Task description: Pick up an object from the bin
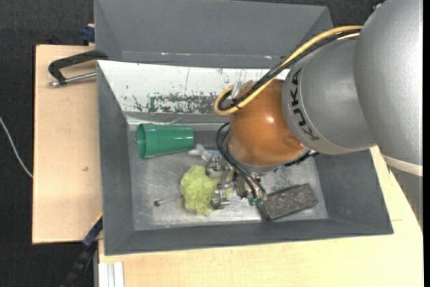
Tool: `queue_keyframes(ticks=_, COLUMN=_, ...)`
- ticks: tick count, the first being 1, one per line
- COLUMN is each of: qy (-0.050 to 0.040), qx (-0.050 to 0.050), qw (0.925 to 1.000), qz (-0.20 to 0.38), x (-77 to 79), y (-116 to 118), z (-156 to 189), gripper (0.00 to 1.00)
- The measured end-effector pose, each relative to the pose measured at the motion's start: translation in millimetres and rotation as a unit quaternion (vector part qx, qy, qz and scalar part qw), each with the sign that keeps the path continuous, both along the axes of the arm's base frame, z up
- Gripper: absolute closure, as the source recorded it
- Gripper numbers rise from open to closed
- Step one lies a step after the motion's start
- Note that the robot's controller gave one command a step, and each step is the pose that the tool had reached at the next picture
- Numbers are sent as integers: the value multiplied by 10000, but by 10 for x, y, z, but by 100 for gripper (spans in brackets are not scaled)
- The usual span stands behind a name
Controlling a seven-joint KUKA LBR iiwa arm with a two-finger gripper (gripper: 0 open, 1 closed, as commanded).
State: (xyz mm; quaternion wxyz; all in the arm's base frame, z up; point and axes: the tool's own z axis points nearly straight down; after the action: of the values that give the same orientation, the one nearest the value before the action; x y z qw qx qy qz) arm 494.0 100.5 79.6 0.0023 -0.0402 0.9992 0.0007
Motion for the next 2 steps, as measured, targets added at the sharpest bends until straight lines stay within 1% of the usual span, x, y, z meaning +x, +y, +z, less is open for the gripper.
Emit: queue_keyframes(ticks=2, qy=4, qx=-1, qw=10000, qz=0, x=-2, y=0, z=14, gripper=100)
